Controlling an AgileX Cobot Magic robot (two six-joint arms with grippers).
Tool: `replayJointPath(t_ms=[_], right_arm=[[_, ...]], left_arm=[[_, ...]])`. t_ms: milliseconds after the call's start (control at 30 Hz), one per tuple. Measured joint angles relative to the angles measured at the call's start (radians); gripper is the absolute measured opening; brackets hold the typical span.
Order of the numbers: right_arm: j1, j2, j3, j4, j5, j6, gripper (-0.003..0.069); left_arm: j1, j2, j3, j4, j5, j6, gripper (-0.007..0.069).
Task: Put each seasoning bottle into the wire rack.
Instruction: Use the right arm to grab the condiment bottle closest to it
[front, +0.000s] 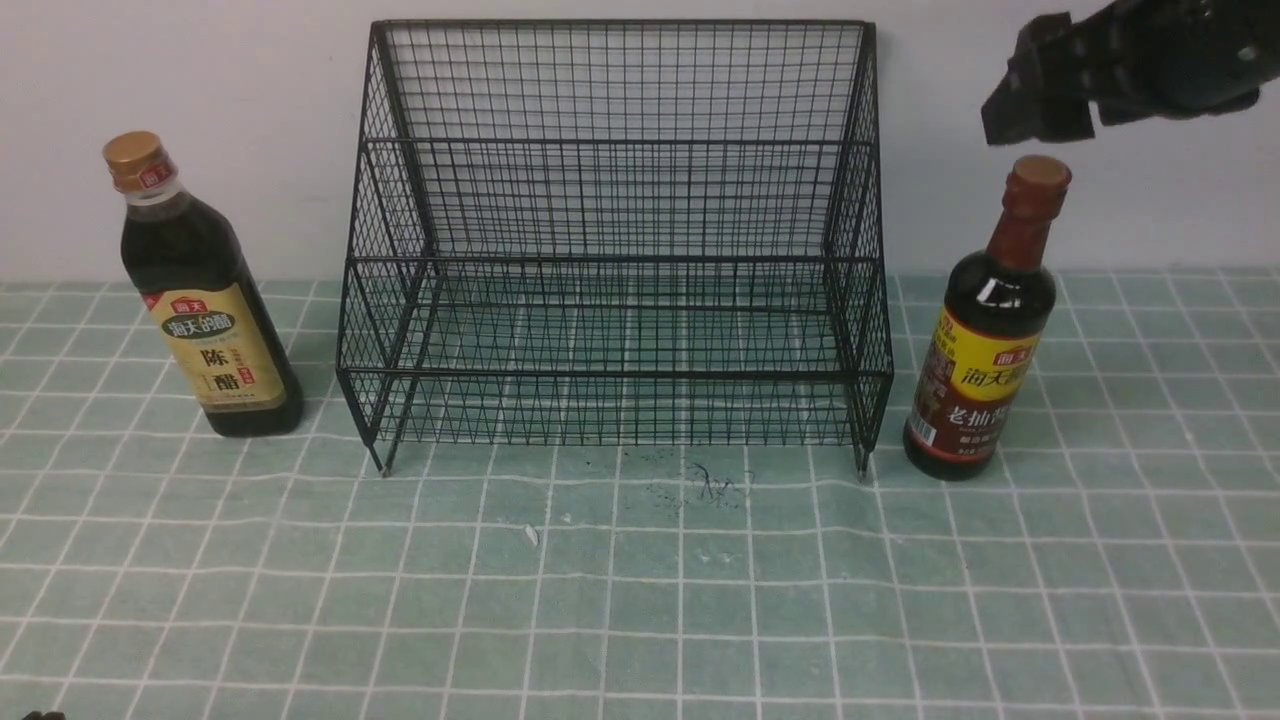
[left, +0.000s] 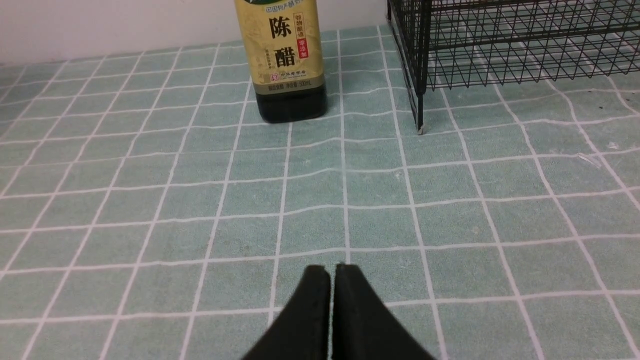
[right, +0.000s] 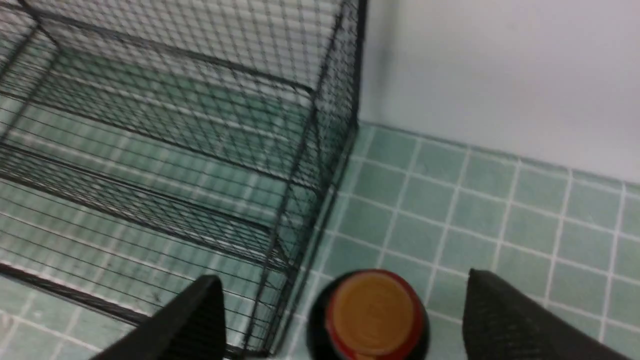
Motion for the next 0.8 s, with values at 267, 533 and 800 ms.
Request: replayJointPath(t_ms=[267, 533, 800], right_arm=[[0.0, 0.097, 0.0, 0.012, 0.053, 0.015, 0.0594], [0.0, 0.137, 0.0, 0.007, 0.037, 0.015, 0.036], [0.0, 0.136, -0.03, -0.031, 0.109, 0.0, 0.0283]], left_arm=[[0.0, 0.0, 0.0, 0.0, 0.0, 0.0, -0.0006], [0.0, 0.0, 0.0, 0.0, 0.0, 0.0, -0.0006], [0.0, 0.0, 0.0, 0.0, 0.0, 0.0, -0.0006]])
